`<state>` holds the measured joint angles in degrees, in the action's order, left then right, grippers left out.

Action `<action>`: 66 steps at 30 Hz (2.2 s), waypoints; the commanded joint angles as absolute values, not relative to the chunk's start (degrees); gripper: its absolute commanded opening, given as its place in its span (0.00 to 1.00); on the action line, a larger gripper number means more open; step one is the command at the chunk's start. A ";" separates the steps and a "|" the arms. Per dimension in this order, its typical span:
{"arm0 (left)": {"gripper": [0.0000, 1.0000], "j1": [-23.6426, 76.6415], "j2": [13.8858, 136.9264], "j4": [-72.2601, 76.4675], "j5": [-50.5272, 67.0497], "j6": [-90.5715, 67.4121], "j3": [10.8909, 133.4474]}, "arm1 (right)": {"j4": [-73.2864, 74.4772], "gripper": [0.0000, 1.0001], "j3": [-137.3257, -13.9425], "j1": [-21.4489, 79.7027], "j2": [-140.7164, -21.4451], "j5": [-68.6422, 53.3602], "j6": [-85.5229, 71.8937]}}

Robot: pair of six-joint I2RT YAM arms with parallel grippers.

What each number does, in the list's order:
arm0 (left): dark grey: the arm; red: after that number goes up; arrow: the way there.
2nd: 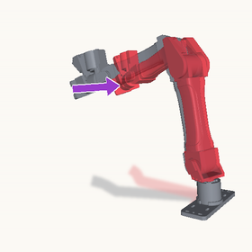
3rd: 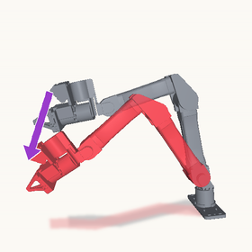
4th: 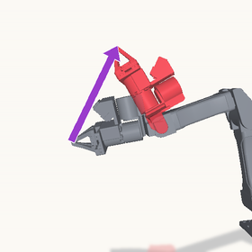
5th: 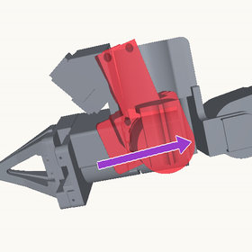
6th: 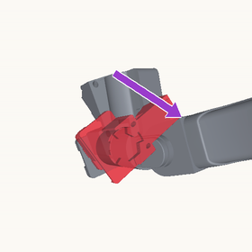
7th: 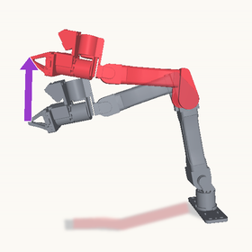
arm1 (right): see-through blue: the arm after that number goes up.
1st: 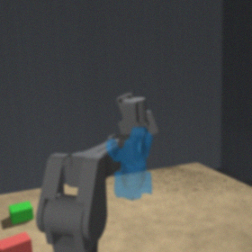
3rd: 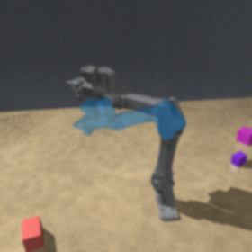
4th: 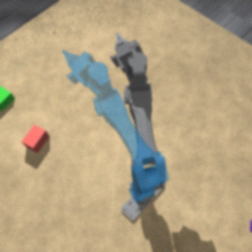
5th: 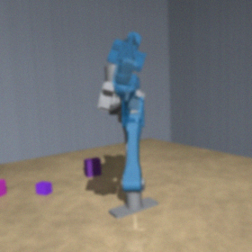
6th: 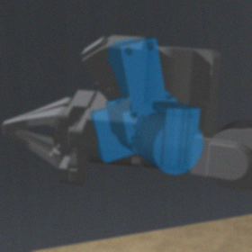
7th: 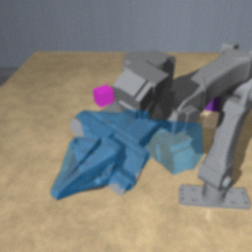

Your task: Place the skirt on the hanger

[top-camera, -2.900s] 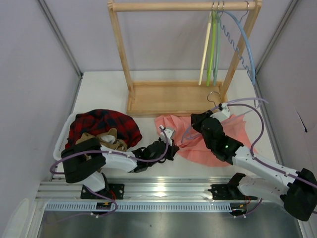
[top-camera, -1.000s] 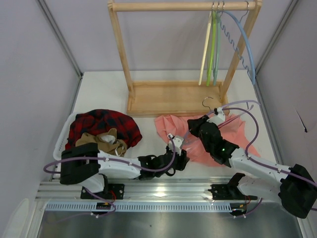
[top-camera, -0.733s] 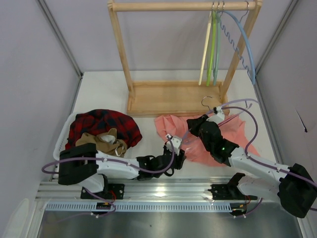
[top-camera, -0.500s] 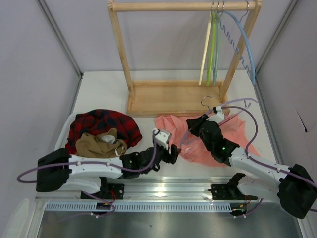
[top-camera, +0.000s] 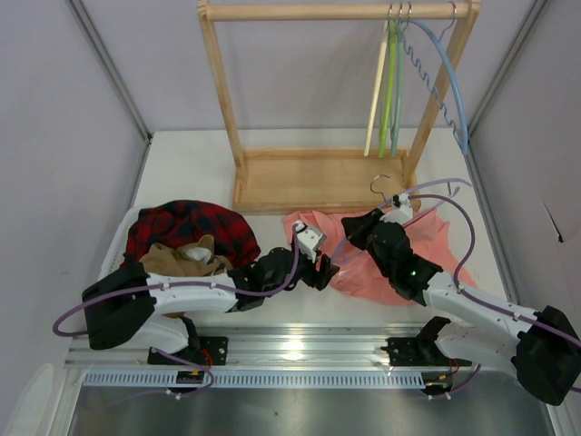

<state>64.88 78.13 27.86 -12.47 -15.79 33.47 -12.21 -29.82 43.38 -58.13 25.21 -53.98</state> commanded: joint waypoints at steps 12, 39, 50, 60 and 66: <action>0.63 60.03 84.98 36.83 -2.02 -11.51 42.09 | -14.06 0.00 -30.67 42.98 -54.93 20.83 -56.25; 0.00 55.64 90.62 44.74 4.13 -14.41 41.13 | 15.72 0.48 -36.21 42.27 -39.21 16.79 -55.55; 0.00 55.63 89.56 44.21 3.52 -14.33 40.96 | 10.46 0.37 -23.56 46.14 -39.02 10.98 -48.00; 0.00 55.55 88.51 42.80 3.87 -13.89 40.60 | 1.06 0.38 -21.27 48.25 -50.53 13.97 -47.90; 0.00 55.55 87.89 42.45 3.52 -13.45 40.17 | 0.70 0.39 -20.92 49.48 -54.05 16.26 -49.04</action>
<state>55.94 90.70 38.46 2.76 -14.83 40.27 4.12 -21.15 48.75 -53.76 14.13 -48.51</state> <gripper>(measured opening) 0.171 0.384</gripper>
